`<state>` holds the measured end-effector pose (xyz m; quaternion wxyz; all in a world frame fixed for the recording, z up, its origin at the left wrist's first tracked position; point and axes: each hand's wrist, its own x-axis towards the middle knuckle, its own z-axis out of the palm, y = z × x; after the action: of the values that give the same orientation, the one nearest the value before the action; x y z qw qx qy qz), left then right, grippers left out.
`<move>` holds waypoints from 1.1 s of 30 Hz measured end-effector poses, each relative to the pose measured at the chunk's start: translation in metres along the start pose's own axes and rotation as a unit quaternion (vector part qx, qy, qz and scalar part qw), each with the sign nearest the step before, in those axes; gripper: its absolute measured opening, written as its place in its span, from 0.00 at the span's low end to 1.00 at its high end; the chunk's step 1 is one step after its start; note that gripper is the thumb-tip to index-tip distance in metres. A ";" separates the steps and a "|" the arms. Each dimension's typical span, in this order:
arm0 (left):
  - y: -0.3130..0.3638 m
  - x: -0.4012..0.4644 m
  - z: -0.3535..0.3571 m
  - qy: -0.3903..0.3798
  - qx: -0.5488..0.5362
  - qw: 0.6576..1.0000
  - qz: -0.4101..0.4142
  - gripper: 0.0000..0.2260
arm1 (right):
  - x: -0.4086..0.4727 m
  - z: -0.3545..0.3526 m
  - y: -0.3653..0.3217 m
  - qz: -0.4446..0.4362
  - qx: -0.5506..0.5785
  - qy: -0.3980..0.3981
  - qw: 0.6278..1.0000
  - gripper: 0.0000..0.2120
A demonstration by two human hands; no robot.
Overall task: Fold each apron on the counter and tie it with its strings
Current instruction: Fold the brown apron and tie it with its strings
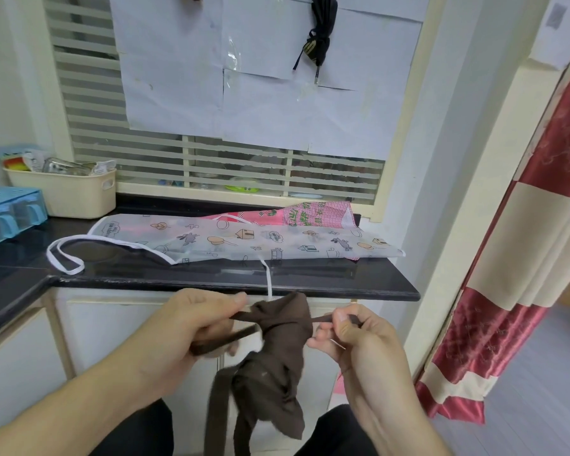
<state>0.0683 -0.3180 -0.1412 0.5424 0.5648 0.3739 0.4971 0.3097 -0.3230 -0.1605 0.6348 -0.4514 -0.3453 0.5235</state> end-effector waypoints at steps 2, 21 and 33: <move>0.010 0.002 -0.020 0.005 0.055 0.998 -0.001 0.29 | 0.008 -0.017 -0.006 -0.016 0.005 0.045 0.999 0.11; 0.009 0.012 -0.017 0.022 -0.085 0.995 0.038 0.21 | 0.012 -0.013 0.009 0.053 0.110 -0.046 0.991 0.20; 0.013 0.004 0.020 -0.115 0.190 0.974 0.037 0.05 | -0.004 0.012 0.006 -0.099 -0.061 -0.118 0.986 0.11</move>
<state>0.0870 -0.3209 -0.1264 0.4457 0.7243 0.3759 0.3679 0.2957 -0.3242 -0.1615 0.6095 -0.3879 -0.4925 0.4854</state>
